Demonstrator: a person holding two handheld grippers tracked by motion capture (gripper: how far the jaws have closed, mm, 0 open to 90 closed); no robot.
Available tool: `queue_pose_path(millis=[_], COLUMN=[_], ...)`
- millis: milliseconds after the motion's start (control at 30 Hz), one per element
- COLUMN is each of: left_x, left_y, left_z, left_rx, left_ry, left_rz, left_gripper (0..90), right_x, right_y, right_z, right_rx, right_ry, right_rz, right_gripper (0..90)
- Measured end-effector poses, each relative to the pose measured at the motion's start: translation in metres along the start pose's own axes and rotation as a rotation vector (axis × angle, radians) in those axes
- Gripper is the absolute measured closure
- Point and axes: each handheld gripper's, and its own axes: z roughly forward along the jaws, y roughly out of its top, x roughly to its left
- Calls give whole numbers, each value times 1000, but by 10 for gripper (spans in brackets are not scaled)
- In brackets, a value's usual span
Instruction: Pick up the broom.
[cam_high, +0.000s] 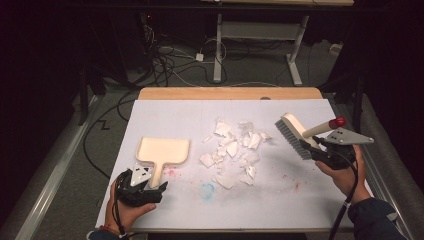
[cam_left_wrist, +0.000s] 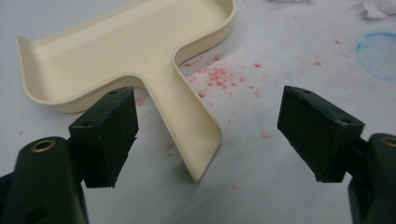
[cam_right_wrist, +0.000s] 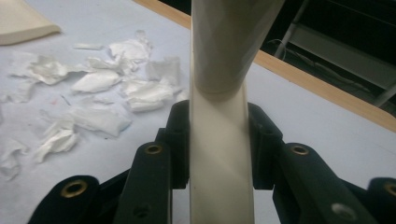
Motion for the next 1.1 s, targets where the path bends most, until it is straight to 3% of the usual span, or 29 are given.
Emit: queue_pose_path(millis=[333,533,767,1100], left_x=[3,5,2,2], left_y=[2,3,4,4], left_z=[5,5,3,5], left_rx=[22,22,9,19], left_ry=[29,36,24,13], left_rz=[-34,-51,-11,-6], left_gripper=[196,196,194,194], right_x=[-12,-10,-15,-22], right_y=[2,1,3,8], right_z=[23,20,22,41], right_rx=[37,28,36,56], right_ry=[-65,-50,-74,-103], right_rz=[-33,-32,-43,-49], right_gripper=[682,682,682,682])
